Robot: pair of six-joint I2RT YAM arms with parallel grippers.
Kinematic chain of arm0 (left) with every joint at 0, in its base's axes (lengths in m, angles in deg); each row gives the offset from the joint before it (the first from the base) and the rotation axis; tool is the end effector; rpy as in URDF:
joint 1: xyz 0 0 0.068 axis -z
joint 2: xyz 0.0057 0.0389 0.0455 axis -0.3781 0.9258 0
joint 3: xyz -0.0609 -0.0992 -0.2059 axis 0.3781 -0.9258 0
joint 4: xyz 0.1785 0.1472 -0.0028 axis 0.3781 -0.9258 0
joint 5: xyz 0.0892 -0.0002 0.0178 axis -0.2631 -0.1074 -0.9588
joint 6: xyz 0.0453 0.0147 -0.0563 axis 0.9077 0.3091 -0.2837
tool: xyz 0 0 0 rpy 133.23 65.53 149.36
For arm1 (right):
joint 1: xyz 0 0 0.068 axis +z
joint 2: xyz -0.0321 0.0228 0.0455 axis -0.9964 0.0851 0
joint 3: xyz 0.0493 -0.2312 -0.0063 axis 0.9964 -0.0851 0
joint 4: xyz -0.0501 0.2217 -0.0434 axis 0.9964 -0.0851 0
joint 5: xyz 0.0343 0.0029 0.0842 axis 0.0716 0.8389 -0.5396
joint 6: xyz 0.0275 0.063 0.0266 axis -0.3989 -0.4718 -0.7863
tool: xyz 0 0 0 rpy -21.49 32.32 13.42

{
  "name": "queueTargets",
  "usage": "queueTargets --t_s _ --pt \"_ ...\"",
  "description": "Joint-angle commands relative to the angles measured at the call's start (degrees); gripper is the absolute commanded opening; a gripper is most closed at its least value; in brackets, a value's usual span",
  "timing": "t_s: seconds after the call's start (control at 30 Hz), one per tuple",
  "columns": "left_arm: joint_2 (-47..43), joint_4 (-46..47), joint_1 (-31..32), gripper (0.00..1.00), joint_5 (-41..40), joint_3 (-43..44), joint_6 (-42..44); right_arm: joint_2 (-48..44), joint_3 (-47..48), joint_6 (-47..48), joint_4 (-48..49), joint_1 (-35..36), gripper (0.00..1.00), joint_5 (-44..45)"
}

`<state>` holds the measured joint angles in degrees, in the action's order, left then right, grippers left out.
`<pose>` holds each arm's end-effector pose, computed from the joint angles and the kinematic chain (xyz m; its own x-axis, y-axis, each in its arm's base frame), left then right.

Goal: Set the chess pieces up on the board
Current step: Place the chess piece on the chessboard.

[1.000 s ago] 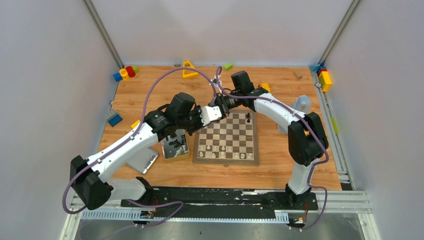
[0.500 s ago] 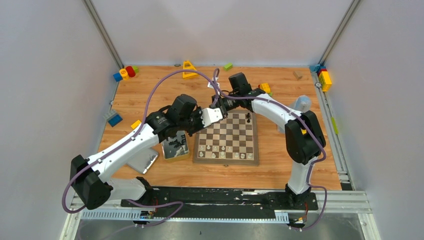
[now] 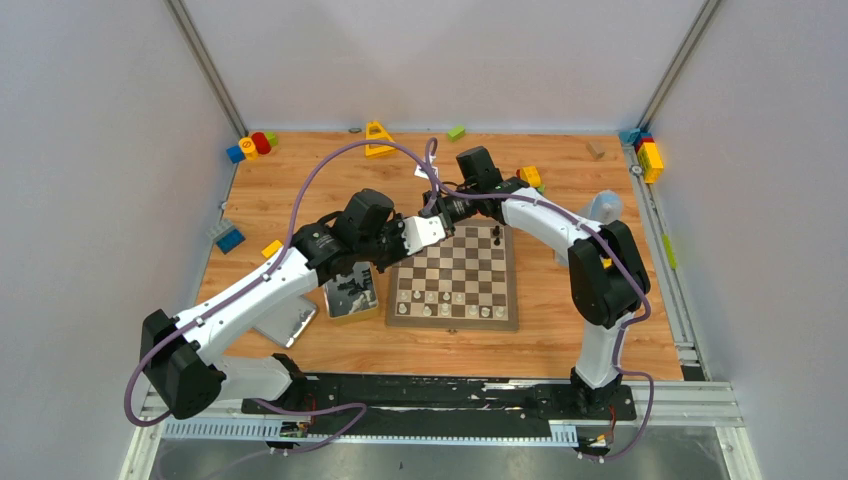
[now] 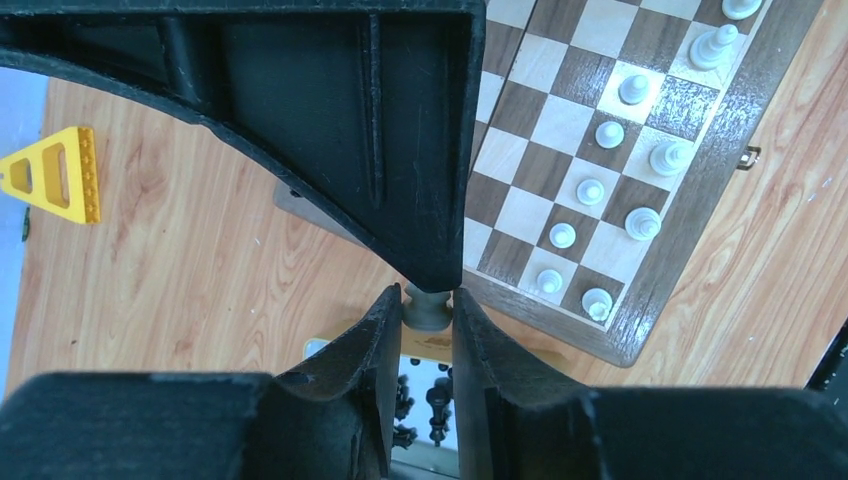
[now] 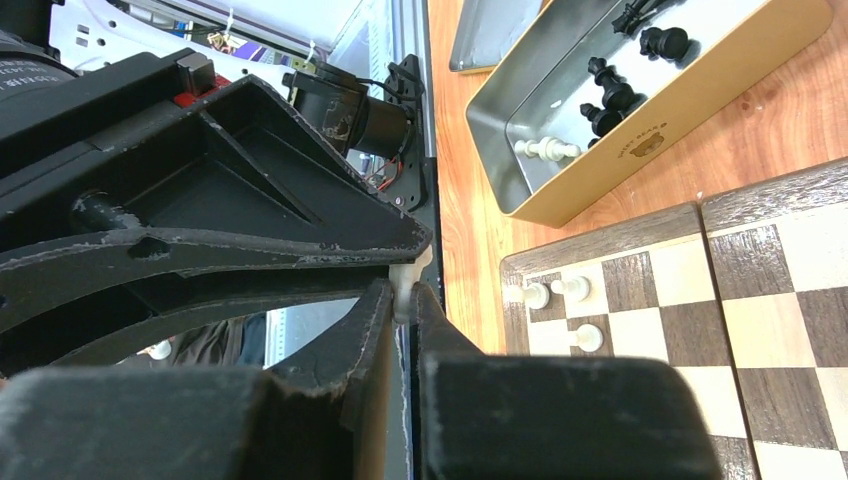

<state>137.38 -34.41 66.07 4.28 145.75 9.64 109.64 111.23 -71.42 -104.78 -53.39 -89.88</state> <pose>0.1877 -0.1917 0.2666 -0.0604 0.7236 -0.6876 0.8981 0.3401 0.2789 0.2886 0.2460 0.2223 -0.7533 -0.3764 -0.5392 -0.5960 0.0443 0.8017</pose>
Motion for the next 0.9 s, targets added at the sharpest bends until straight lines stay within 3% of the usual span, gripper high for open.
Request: queueTargets --t_s 0.0,0.23,0.37,0.63,0.87 --pt "-0.8 2.1 0.4 0.39 0.6 -0.1 0.2 -0.2 2.1 1.3 0.7 0.5 0.0 1.1" --pt "-3.6 1.9 0.3 0.72 0.3 -1.5 -0.5 -3.7 1.1 5.8 -2.7 -2.6 0.0 6.3" --pt "-6.2 0.8 -1.5 0.84 2.1 -2.7 -0.2 -8.2 -1.2 11.5 -6.2 -5.5 0.0 9.7" --pt "-9.4 -1.3 -12.1 0.88 10.2 -3.1 -3.1 -19.8 -8.5 29.1 -18.1 -6.5 0.0 20.3" --pt "-7.2 -0.4 -28.0 0.89 20.1 -0.4 -10.6 -28.4 -12.5 35.9 -21.8 -0.2 0.0 32.7"
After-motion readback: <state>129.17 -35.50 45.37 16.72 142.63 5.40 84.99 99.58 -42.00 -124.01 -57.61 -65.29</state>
